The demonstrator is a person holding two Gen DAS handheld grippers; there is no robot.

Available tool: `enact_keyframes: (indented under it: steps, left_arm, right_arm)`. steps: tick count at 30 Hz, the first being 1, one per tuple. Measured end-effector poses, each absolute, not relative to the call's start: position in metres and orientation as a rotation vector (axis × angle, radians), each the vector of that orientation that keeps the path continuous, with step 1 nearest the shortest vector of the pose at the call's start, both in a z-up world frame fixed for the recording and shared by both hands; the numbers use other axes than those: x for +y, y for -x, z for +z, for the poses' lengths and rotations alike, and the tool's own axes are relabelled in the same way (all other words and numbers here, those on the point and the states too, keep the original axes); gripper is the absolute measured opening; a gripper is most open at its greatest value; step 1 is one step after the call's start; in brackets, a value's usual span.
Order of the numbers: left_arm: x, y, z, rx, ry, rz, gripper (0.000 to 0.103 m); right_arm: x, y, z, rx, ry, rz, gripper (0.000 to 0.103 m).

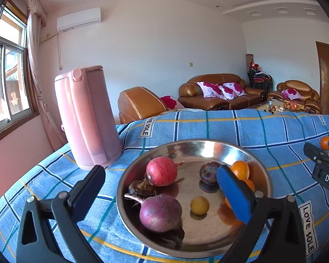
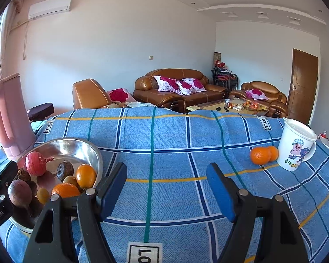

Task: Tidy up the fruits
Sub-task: 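Withdraw both open tools from the bowl toward the two oranges by the mug, then grasp an orange with the left tool while the right tool approaches the other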

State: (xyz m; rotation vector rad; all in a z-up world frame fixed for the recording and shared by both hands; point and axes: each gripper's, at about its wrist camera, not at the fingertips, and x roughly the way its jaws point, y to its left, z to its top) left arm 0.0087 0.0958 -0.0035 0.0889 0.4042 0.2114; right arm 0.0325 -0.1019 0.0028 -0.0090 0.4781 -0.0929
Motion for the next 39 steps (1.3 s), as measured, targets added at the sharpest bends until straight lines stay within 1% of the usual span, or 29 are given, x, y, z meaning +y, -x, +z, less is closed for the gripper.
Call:
enact_keyframes:
  steps: [11,22,28,34,38,39]
  left_arm:
    - [0.034,-0.005,-0.003,0.423,-0.145,0.096,0.103]
    - [-0.049,-0.016,-0.003,0.445,-0.258,-0.062,0.103]
    - [-0.105,-0.036,-0.002,0.502,-0.297,-0.196,0.1]
    - [-0.159,-0.065,-0.005,0.577,-0.28,-0.309,0.099]
    - [-0.198,-0.09,-0.016,0.627,-0.322,-0.359,0.091]
    - [-0.206,-0.096,-0.017,0.64,-0.328,-0.374,0.091]
  right_arm:
    - [-0.153,-0.025,0.003,0.49,-0.013,-0.163,0.076]
    - [-0.232,-0.022,-0.003,0.541,-0.102,-0.253,0.076]
    - [-0.281,-0.019,-0.005,0.559,-0.127,-0.323,0.076]
    - [-0.331,-0.022,-0.008,0.576,-0.186,-0.383,0.076]
    - [-0.352,-0.024,-0.01,0.588,-0.256,-0.397,0.076]
    - [-0.355,-0.025,-0.011,0.59,-0.263,-0.4,0.076]
